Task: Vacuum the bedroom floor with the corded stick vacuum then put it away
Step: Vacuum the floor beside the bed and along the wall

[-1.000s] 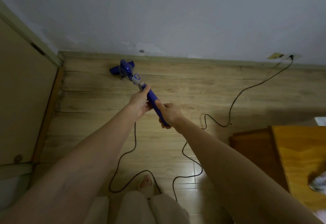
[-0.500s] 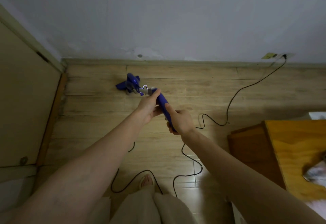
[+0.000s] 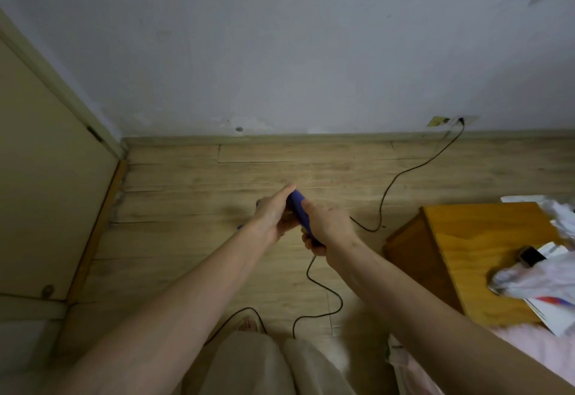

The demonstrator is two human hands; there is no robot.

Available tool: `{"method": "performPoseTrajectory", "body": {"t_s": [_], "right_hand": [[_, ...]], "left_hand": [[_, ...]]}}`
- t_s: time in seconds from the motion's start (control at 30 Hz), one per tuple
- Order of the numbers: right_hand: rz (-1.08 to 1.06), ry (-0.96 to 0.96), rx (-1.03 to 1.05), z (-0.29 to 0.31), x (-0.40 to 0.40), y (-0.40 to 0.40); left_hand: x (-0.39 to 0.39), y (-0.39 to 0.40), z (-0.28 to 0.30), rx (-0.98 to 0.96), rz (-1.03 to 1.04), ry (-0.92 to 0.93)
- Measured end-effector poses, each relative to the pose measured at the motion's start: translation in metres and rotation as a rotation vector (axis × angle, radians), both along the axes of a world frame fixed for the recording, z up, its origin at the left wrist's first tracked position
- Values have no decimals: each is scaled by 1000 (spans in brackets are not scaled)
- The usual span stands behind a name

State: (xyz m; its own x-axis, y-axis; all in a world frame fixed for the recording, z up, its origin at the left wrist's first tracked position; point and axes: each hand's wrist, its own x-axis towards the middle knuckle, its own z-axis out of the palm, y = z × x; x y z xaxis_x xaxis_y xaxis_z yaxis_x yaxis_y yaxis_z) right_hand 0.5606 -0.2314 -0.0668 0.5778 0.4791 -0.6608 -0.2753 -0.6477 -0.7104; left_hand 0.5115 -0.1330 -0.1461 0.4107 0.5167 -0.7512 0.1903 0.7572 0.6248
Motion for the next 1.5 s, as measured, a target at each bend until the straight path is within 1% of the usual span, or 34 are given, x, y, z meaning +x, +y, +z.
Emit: {"method": "performPoseTrajectory", "body": {"t_s": [0.13, 0.23, 0.43, 0.6, 0.77, 1.0, 1.17, 1.37, 1.5], "right_hand": [[-58, 31, -14, 9, -13, -42], [-106, 33, 18, -1, -30, -58], [-168, 118, 78, -30, -64, -47], [-141, 194, 79, -46, -79, -22], [-142, 199, 75, -58, -70, 16], [-115, 214, 37, -83, -55, 63], [-134, 252, -13, -98, -51, 108], [-115, 183, -20, -103, -46, 167], [-77, 93, -13, -104, -34, 190]], "left_hand": [[-2, -38, 2, 22, -64, 23], [-10, -51, 5, 37, -94, 24], [-42, -49, 4, 37, -122, 48], [-55, -18, -2, 27, -154, 56], [-44, 21, -11, 65, -181, 74], [-30, 83, -29, 40, -327, 80], [-22, 128, -37, 25, -371, 117], [-10, 178, -44, 127, -369, 153], [1, 202, -49, 103, -315, 129]]}}
